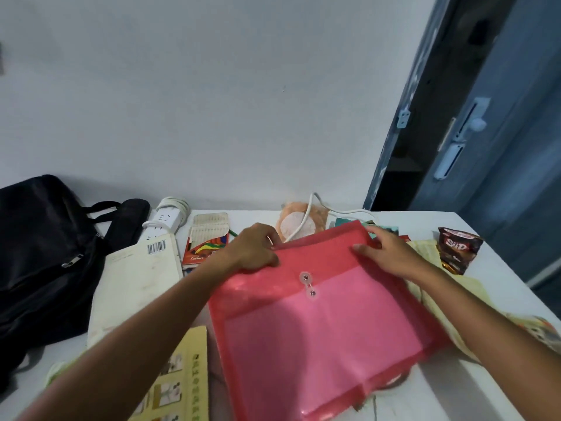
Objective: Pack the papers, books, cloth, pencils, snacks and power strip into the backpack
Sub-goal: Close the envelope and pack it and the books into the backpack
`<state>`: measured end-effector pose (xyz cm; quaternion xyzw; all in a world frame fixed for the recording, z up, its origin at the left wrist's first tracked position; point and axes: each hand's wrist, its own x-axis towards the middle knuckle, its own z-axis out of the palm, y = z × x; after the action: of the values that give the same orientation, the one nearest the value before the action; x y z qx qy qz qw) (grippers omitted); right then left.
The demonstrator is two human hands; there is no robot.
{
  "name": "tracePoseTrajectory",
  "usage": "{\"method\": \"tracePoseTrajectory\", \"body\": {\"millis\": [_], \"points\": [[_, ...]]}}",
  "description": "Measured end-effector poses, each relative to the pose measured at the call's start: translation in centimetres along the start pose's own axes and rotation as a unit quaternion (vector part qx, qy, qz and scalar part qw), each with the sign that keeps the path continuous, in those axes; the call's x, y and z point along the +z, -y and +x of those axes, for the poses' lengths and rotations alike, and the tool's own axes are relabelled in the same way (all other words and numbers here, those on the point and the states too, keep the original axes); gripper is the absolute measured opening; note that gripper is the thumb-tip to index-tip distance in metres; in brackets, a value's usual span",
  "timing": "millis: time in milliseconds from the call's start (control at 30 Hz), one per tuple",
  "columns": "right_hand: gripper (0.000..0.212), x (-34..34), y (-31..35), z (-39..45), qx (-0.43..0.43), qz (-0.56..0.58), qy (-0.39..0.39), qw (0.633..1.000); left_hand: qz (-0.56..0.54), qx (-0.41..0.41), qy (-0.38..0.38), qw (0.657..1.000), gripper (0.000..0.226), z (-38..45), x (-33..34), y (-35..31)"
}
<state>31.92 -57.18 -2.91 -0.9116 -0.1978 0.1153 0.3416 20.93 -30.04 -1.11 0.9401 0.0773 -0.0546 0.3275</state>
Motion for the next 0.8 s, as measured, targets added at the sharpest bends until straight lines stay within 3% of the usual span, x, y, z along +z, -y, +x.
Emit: {"method": "tracePoseTrajectory", "body": {"millis": [167, 267, 333, 533, 667, 800], "points": [[0.037, -1.4, -0.5, -2.0, 0.055, 0.28, -0.021, 0.958, -0.092, 0.069, 0.047, 0.992, 0.023, -0.9, -2.9, -2.6], [0.067, -3.6, -0.3, -3.5, 0.071, 0.394, 0.054, 0.915, -0.127, 0.107, 0.053, 0.985, 0.022, -1.9, -5.0, -3.9], [0.084, -4.7, 0.0, -4.4, 0.067, 0.42, 0.101, 0.899, -0.141, 0.124, 0.055, 0.981, 0.022, -2.9, -6.5, -4.9], [0.091, -4.7, 4.2, -7.5, 0.029, 0.446, 0.233, 0.864, -0.13, 0.138, 0.002, 0.982, 0.021, -7.8, -11.9, -6.4], [0.088, -3.1, 8.0, -9.4, -0.013, 0.452, 0.242, 0.858, -0.036, 0.124, -0.077, 0.989, 0.024, -11.5, -15.3, -5.8], [0.042, 0.0, 13.0, -10.3, -0.045, 0.437, 0.182, 0.88, 0.14, 0.122, -0.22, 0.958, 0.05, -16.0, -18.0, -4.1]]}}
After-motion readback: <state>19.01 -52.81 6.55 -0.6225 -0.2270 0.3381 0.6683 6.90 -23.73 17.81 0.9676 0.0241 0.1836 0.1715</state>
